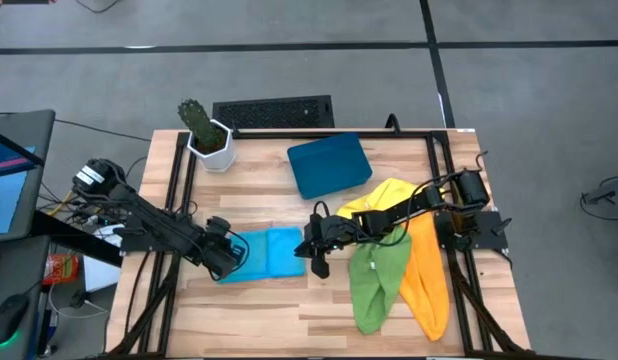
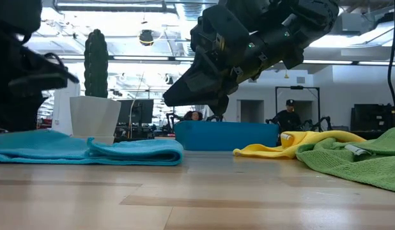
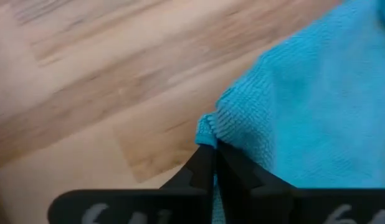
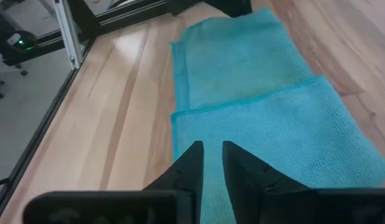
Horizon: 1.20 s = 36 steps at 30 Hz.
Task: Fold microfiber towels
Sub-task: Fold the blue microfiber cloth
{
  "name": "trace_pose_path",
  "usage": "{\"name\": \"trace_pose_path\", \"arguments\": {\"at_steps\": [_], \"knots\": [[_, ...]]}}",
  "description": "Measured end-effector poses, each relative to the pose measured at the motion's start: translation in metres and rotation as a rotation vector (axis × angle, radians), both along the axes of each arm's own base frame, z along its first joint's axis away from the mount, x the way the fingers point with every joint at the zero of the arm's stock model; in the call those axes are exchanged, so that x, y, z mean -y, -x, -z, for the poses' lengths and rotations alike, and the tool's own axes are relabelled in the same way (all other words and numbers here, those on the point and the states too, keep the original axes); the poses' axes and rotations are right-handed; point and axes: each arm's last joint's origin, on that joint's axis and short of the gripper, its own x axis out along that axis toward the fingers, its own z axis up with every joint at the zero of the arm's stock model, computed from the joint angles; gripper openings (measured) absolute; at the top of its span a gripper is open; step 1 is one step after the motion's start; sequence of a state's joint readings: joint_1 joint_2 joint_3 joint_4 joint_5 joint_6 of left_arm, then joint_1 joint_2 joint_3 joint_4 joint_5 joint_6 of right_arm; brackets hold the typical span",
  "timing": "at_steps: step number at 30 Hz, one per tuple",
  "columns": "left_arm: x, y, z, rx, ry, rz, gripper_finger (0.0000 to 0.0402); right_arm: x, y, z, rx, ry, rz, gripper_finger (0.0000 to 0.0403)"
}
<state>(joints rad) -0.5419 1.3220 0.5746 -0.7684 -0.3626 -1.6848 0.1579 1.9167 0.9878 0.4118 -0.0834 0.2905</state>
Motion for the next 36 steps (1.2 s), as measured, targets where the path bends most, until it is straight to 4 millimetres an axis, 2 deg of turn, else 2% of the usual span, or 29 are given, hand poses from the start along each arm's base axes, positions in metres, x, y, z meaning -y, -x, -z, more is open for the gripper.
{"name": "trace_pose_path", "arguments": {"at_steps": [11,16,22,31,36], "knots": [[0.000,-0.041,-0.050,0.162,0.075,-0.084,0.0000,0.002,0.004,0.006,-0.093,-0.054,0.047,0.0046],[-0.008,-0.053,-0.063,0.202,0.044,-0.077,0.0000,0.002,0.006,0.009,-0.133,-0.065,0.060,0.0033],[-0.016,-0.068,-0.065,0.284,0.053,-0.072,0.0000,0.002,0.009,0.008,-0.173,-0.065,0.068,0.0020],[-0.022,-0.107,-0.045,0.381,0.092,-0.014,0.0000,0.004,0.015,0.011,-0.240,-0.038,0.102,0.0029],[-0.025,-0.118,-0.044,0.442,0.125,-0.016,0.0000,0.004,0.016,0.012,-0.259,-0.034,0.104,0.0023]]}}
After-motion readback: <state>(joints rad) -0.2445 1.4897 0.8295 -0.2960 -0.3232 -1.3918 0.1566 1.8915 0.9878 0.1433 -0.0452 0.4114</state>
